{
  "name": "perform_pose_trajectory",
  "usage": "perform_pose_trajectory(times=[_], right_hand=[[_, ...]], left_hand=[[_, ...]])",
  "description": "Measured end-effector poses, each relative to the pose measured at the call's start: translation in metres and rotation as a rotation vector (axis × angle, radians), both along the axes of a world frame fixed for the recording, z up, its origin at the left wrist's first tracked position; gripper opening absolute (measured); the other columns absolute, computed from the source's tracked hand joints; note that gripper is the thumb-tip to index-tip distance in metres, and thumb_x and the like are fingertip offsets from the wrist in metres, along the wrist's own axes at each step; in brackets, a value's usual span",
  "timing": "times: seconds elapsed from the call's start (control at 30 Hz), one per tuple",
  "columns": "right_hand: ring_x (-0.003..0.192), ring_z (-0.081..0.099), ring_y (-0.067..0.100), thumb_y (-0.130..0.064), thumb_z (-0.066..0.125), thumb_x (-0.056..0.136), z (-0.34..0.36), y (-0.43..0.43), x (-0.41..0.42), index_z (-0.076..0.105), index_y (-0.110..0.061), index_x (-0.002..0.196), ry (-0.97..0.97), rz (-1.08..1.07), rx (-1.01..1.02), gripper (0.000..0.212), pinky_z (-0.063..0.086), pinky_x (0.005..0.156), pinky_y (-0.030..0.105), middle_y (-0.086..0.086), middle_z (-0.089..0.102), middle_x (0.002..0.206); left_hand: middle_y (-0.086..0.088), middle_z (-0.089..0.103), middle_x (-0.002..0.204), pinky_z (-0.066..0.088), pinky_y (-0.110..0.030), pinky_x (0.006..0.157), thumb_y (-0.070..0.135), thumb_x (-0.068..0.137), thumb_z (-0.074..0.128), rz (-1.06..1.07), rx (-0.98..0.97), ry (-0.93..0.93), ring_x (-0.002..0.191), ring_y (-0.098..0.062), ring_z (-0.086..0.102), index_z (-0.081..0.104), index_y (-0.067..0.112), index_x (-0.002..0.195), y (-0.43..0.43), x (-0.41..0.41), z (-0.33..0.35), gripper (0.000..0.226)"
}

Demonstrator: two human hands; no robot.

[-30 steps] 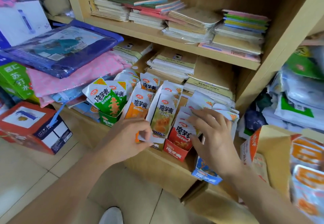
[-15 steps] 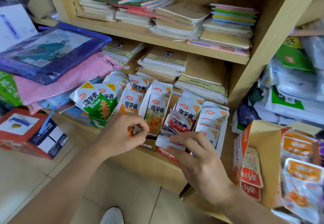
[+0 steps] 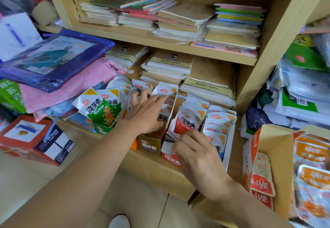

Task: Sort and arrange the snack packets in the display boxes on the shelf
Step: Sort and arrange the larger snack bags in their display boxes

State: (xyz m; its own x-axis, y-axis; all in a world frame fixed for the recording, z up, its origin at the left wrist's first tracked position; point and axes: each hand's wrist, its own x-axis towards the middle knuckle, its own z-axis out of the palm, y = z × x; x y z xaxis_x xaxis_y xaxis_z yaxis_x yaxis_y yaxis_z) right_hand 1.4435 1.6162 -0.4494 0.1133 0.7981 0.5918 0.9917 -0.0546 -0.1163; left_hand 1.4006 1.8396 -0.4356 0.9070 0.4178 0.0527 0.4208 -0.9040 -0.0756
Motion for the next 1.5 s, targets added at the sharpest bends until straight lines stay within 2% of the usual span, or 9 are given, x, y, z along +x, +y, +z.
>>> perform_pose_trajectory(times=[0.17, 0.33, 0.57, 0.67, 0.77, 1.03, 1.13, 1.3, 1.5], right_hand=[[0.085, 0.048, 0.025, 0.004, 0.055, 0.077, 0.007, 0.009, -0.001, 0.062, -0.015, 0.122, -0.025, -0.107, -0.043, 0.049, 0.047, 0.073, 0.037, 0.001, 0.058, 0.096], [0.081, 0.045, 0.028, 0.006, 0.066, 0.07, 0.014, 0.027, 0.011, 0.071, -0.013, 0.102, 0.0, -0.22, -0.073, 0.038, 0.04, 0.066, 0.036, 0.006, 0.051, 0.087], [0.1, 0.053, 0.018, 0.0, 0.076, 0.078, 0.016, 0.018, 0.001, 0.075, -0.023, 0.107, 0.281, -0.004, -0.07, 0.037, 0.052, 0.083, 0.03, 0.002, 0.053, 0.125], [0.114, 0.054, 0.017, -0.005, 0.079, 0.077, 0.011, 0.002, -0.003, 0.061, -0.03, 0.131, 0.292, 0.003, -0.154, 0.062, 0.051, 0.096, 0.029, 0.002, 0.043, 0.148], [0.117, 0.053, 0.015, -0.015, 0.084, 0.077, 0.002, -0.017, 0.008, 0.035, -0.029, 0.151, 0.439, -0.118, -0.203, 0.09, 0.051, 0.096, 0.033, -0.006, 0.057, 0.135], [0.078, 0.065, 0.013, 0.006, 0.077, 0.075, -0.013, -0.013, 0.027, 0.077, -0.017, 0.096, 0.446, -0.191, -0.016, 0.031, 0.056, 0.065, 0.028, -0.005, 0.071, 0.087], [0.074, 0.061, 0.004, 0.011, 0.073, 0.075, -0.01, -0.011, 0.032, 0.078, -0.016, 0.094, 0.568, -0.183, 0.034, 0.033, 0.046, 0.066, 0.007, -0.008, 0.069, 0.086], [0.088, 0.061, 0.007, -0.008, 0.075, 0.077, 0.002, -0.015, 0.03, 0.071, -0.025, 0.108, 0.866, -0.082, -0.09, 0.036, 0.047, 0.069, 0.013, -0.012, 0.065, 0.099], [0.092, 0.055, 0.002, -0.015, 0.086, 0.075, -0.002, -0.008, 0.021, 0.068, -0.021, 0.116, 0.616, -0.057, -0.07, 0.045, 0.055, 0.08, 0.026, -0.017, 0.06, 0.107]], left_hand=[[0.005, 0.045, 0.131, 0.015, -0.049, 0.103, 0.038, 0.076, 0.068, -0.051, -0.008, 0.006, 0.136, -0.029, 0.017, 0.051, 0.032, 0.123, 0.0, -0.003, 0.002, 0.05], [0.004, 0.029, 0.152, 0.021, -0.051, 0.107, 0.02, 0.066, 0.079, -0.102, 0.074, -0.093, 0.144, -0.031, 0.015, 0.066, 0.036, 0.106, 0.003, -0.019, 0.0, 0.045], [0.005, 0.026, 0.156, 0.019, -0.052, 0.106, 0.019, 0.058, 0.081, -0.116, 0.116, -0.057, 0.144, -0.03, 0.013, 0.055, 0.034, 0.108, 0.0, -0.024, -0.001, 0.059], [0.007, 0.04, 0.138, 0.018, -0.045, 0.1, 0.016, 0.057, 0.08, -0.091, 0.084, -0.086, 0.134, -0.024, 0.022, 0.045, 0.034, 0.116, 0.001, -0.021, 0.001, 0.072], [0.01, 0.05, 0.122, 0.018, -0.04, 0.091, 0.02, 0.055, 0.086, -0.067, 0.072, -0.126, 0.116, -0.018, 0.028, 0.035, 0.035, 0.129, 0.005, -0.016, 0.0, 0.091], [0.02, 0.058, 0.111, 0.015, -0.035, 0.088, 0.033, 0.067, 0.089, -0.069, -0.03, -0.206, 0.118, -0.015, 0.031, 0.053, 0.038, 0.095, 0.005, -0.016, 0.009, 0.046], [0.018, 0.064, 0.099, 0.012, -0.032, 0.081, 0.034, 0.074, 0.086, -0.023, -0.099, -0.274, 0.116, -0.014, 0.035, 0.057, 0.034, 0.106, 0.002, -0.018, 0.012, 0.043], [0.017, 0.062, 0.09, 0.015, -0.036, 0.079, 0.038, 0.078, 0.082, -0.038, -0.093, -0.25, 0.111, -0.018, 0.038, 0.073, 0.036, 0.105, -0.002, -0.017, 0.026, 0.029], [0.006, 0.064, 0.08, 0.038, -0.032, 0.066, 0.029, 0.083, 0.08, -0.048, -0.14, -0.449, 0.086, -0.021, 0.06, 0.072, 0.029, 0.088, -0.002, -0.042, 0.034, 0.009]])
